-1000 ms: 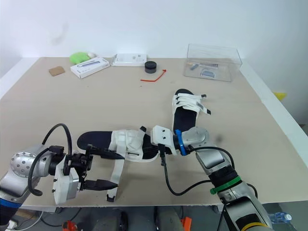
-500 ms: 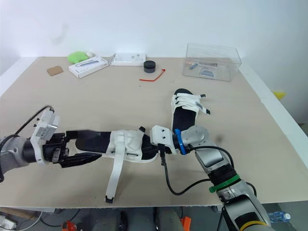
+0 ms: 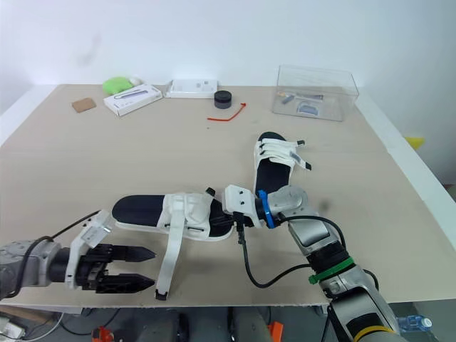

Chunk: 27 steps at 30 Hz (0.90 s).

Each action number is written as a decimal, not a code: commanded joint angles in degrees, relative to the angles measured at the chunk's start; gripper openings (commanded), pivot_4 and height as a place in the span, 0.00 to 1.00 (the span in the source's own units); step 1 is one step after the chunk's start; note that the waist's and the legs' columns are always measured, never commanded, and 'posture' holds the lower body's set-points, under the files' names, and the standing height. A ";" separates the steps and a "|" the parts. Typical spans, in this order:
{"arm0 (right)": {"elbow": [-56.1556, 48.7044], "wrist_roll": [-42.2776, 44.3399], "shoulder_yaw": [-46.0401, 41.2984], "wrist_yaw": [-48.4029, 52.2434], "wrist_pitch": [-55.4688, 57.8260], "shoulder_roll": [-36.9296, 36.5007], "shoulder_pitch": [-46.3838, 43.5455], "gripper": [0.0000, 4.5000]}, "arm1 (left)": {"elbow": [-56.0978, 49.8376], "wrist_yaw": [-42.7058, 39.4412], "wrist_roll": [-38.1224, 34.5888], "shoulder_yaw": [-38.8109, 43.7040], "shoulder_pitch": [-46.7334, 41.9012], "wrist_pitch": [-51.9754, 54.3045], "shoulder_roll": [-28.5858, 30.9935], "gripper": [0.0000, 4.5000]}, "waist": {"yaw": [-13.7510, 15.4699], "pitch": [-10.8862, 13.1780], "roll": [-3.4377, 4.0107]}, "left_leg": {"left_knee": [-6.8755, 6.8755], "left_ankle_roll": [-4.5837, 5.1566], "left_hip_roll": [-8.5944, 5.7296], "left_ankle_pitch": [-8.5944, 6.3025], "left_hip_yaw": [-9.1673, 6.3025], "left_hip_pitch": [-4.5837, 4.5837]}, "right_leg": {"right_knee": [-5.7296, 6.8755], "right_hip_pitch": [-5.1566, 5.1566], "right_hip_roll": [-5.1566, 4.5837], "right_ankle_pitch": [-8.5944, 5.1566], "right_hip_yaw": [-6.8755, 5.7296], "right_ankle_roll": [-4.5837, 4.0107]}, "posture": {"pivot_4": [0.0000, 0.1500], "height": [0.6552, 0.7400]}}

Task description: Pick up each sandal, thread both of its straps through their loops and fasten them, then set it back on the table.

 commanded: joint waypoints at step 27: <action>-0.94 -0.07 -0.57 -0.58 -0.29 -0.36 -0.93 0.00 | 5.98 -1.31 -3.06 0.78 -9.62 12.89 -4.11 0.01 | -0.01 0.00 0.00 | 0.00 0.00 -0.01 0.00 -0.14 0.03 | 0.00 0.06 0.05 0.00 -0.08 0.01 | 1.00 1.00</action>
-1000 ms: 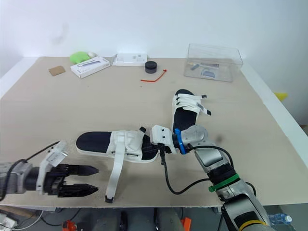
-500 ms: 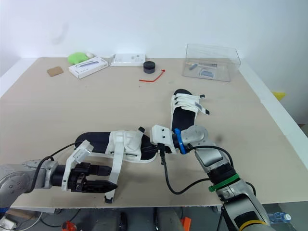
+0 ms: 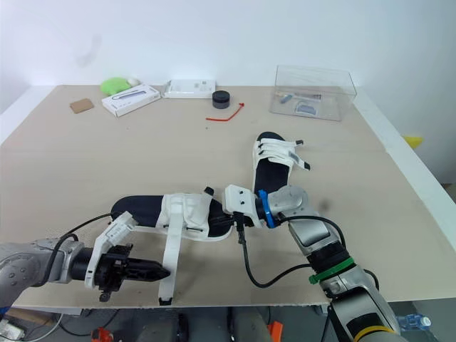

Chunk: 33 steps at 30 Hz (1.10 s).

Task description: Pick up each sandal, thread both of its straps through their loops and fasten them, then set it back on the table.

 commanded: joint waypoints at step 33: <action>-1.52 -0.25 -0.95 -0.72 0.31 -0.63 -0.79 0.00 | 26.98 -5.58 5.71 4.41 -28.94 1.51 -8.51 0.01 | -0.16 0.02 -0.05 | 0.01 -0.08 -0.07 -0.08 -0.11 -0.02 | -0.02 0.07 -0.01 -0.02 -0.03 0.17 | 1.00 1.00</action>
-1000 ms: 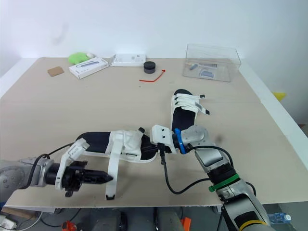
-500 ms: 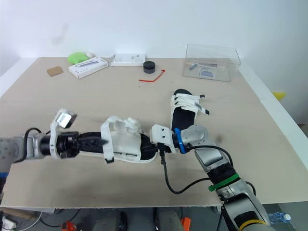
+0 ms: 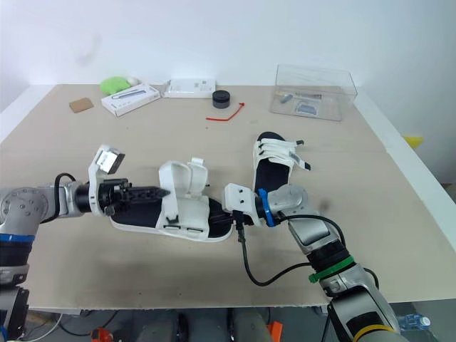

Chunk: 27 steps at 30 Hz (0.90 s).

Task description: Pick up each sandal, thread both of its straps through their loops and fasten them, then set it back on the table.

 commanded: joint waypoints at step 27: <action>-2.16 0.02 -0.47 -0.32 0.11 -0.44 0.00 0.00 | 0.92 -11.24 8.53 -5.67 -0.90 -1.66 2.29 0.01 | 0.00 0.00 0.00 | 0.00 0.00 -0.01 0.00 -0.02 0.00 | 0.00 0.01 -0.02 -0.03 -0.01 0.02 | 1.00 1.00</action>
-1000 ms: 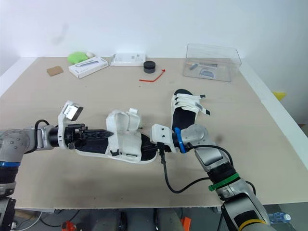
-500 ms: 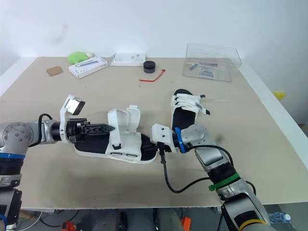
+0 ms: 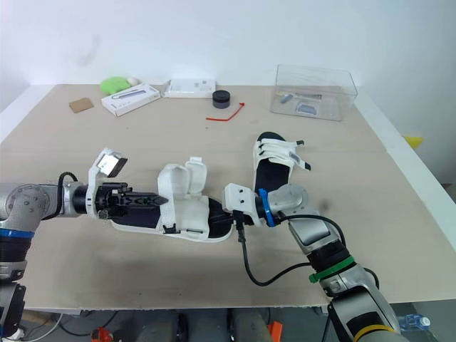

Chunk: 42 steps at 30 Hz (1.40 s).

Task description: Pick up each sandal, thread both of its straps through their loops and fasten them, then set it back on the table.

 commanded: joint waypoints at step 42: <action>-2.20 -0.08 -0.39 -1.09 0.56 -0.36 0.37 0.00 | 2.30 -7.55 6.39 -2.47 -7.04 -2.59 -1.26 0.01 | -0.01 0.01 -0.01 | 0.00 0.09 -0.21 -0.08 -0.04 -0.08 | -0.01 0.01 -0.20 -0.14 0.00 0.18 | 1.00 1.00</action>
